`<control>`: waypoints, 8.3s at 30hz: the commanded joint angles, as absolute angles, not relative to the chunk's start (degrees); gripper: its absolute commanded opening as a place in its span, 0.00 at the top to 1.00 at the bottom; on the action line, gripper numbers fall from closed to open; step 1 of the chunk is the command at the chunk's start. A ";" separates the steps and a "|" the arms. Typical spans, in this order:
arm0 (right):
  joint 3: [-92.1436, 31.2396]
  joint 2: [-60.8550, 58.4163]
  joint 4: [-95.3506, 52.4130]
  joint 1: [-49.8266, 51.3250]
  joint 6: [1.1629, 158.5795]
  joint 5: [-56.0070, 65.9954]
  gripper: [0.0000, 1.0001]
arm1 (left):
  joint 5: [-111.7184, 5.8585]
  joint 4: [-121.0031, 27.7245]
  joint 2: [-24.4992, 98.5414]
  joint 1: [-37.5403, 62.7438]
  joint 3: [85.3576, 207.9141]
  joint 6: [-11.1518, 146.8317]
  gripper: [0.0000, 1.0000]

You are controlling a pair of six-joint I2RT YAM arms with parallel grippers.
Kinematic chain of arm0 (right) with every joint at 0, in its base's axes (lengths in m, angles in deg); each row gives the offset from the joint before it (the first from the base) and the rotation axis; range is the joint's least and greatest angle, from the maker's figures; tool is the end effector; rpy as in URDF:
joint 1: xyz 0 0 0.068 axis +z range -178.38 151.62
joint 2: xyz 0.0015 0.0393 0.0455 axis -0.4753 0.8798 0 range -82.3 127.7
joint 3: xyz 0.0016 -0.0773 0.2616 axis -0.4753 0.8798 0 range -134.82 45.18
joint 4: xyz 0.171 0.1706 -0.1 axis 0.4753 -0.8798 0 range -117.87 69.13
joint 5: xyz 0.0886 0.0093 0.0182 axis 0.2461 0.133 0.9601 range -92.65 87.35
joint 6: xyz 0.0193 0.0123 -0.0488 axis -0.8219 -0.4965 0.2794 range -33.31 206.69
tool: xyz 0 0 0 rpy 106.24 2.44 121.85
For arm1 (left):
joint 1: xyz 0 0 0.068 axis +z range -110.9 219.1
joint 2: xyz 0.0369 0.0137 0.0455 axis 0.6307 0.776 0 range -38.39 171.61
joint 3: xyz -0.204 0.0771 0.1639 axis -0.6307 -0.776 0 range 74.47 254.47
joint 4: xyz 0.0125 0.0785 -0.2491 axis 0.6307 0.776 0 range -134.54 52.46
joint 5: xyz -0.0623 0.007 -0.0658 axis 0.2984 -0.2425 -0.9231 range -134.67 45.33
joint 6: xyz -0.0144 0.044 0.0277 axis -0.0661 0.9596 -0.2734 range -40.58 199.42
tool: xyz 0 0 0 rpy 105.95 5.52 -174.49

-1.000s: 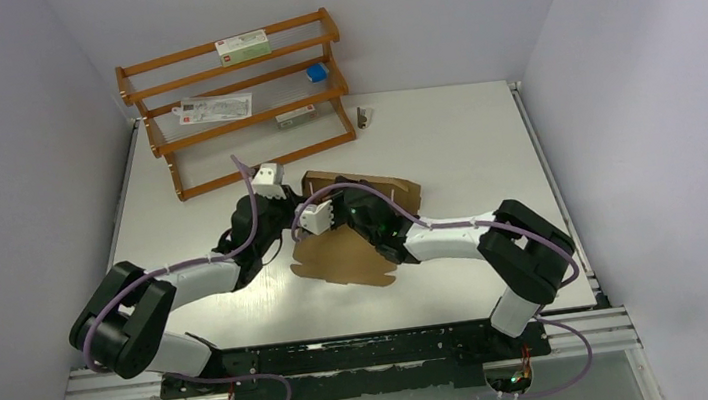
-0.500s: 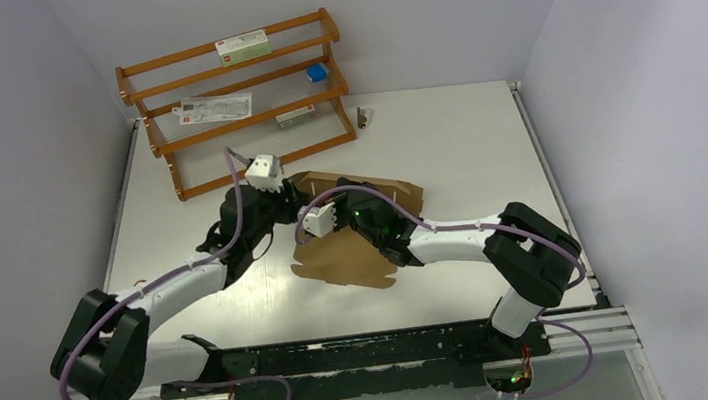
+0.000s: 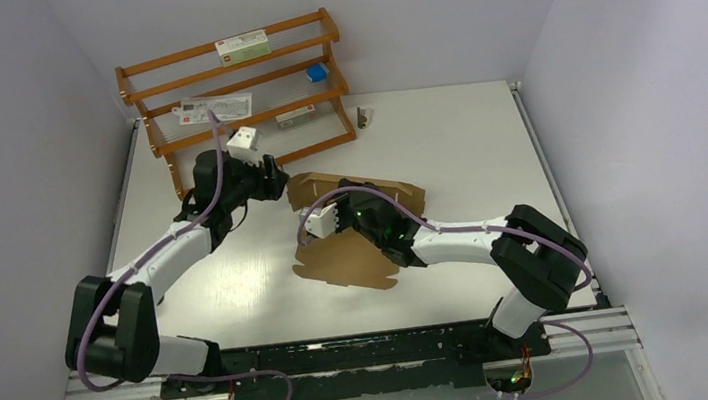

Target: Fold the paper box

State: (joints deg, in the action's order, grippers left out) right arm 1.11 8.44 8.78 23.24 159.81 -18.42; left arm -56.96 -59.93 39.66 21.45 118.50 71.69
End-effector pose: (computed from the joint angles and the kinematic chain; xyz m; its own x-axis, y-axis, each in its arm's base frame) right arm 0.2179 0.2595 0.2088 0.5147 -0.8334 -0.2015 -0.3459 0.0132 -0.9382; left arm 0.2884 -0.0997 0.2497 -0.3671 -0.0211 -0.9299 0.4433 0.8749 -0.1948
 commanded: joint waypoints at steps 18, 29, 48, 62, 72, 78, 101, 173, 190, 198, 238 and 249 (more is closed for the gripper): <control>-0.21 6.47 4.92 23.69 159.07 -16.89 1.00 | -73.31 -49.64 54.12 22.58 131.62 90.07 0.48; -4.50 5.98 -3.32 23.65 155.85 -16.65 0.98 | -72.57 -51.52 52.26 22.16 129.88 91.96 0.92; -6.63 -2.65 -23.02 22.70 150.85 -20.31 0.80 | -69.03 -50.04 47.84 21.44 128.96 96.54 0.95; -18.22 -1.80 -37.84 14.20 143.58 -6.19 0.47 | -67.82 -49.16 48.51 19.74 129.31 97.70 0.95; -22.07 0.99 -40.79 13.43 143.76 -2.21 0.49 | -67.61 -48.92 48.69 19.41 129.83 97.70 0.95; -20.52 1.72 -36.61 13.52 144.07 -3.77 0.57 | -67.61 -49.04 48.35 19.33 129.66 97.56 0.95; -19.07 3.29 -32.76 14.60 145.97 -6.79 0.67 | -67.11 -49.01 47.66 18.37 129.22 97.31 0.95; -4.77 2.96 -11.35 19.24 158.09 -15.23 1.00 | -69.55 -43.95 53.45 20.16 130.80 88.90 0.56; 0.09 4.24 -2.25 20.23 160.42 -19.36 1.00 | -67.52 -41.19 46.93 17.40 125.66 86.16 0.53; 1.81 4.45 0.38 21.11 162.18 -20.40 1.00 | -68.96 -41.39 46.59 15.71 124.06 85.72 0.50; 9.93 5.73 11.44 26.73 166.13 -24.07 1.00 | -61.55 -75.14 51.55 14.20 115.70 74.16 0.41; 10.38 9.62 16.13 26.99 168.42 -26.01 1.00 | -59.66 -87.90 53.33 12.44 111.48 71.16 0.40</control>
State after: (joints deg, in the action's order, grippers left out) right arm 9.68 6.67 14.66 25.75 167.22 -27.71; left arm -60.90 -77.42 52.09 13.10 112.12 73.09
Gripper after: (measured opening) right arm 0.010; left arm 0.596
